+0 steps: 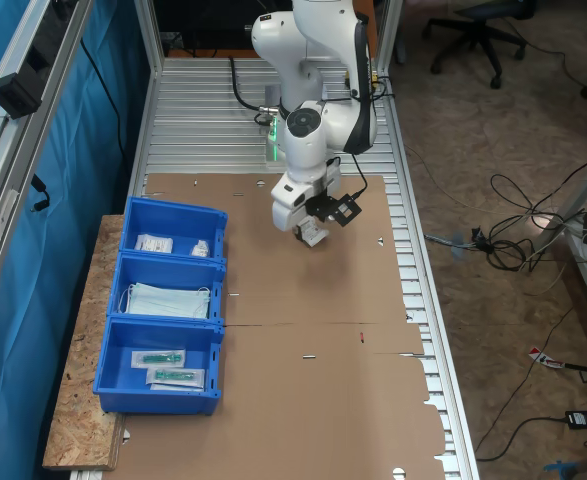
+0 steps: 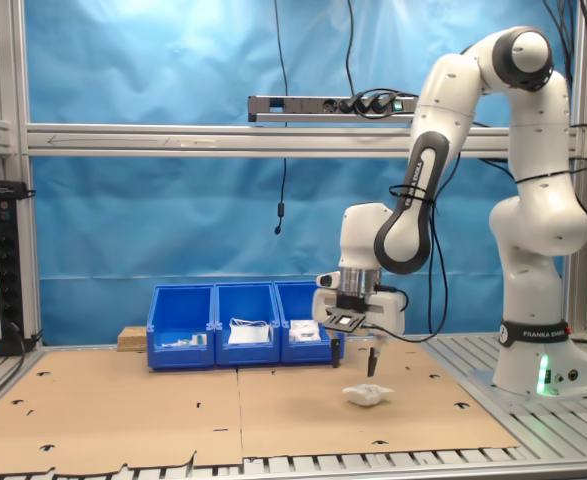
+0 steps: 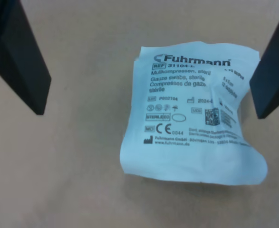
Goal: Pick and place sorting task of medical equipment.
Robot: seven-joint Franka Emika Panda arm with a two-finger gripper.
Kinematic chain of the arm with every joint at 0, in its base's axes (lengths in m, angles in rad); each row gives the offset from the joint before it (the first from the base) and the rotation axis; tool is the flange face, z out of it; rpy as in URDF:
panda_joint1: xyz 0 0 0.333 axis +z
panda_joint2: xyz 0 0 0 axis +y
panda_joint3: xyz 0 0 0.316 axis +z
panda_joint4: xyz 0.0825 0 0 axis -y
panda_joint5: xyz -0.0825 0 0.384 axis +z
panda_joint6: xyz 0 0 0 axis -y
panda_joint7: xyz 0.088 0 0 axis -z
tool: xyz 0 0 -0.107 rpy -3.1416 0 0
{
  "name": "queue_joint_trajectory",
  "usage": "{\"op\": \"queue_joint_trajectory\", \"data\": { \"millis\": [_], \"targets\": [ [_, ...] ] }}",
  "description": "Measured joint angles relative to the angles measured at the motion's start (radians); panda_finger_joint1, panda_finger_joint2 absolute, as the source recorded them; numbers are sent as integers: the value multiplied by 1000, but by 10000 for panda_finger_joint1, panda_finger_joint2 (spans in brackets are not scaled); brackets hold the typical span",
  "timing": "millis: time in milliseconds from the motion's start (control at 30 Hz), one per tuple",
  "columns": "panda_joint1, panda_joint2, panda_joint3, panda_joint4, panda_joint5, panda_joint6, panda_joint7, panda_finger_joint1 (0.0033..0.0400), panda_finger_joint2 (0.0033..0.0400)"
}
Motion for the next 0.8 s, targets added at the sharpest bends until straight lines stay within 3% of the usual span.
{"op": "queue_joint_trajectory", "data": {
  "millis": [333, 800],
  "targets": [
    [0, 47, 19, -37, 108, 87, 0, 400, 400],
    [0, 48, 46, -58, 164, 143, 0, 400, 400]
  ]
}}
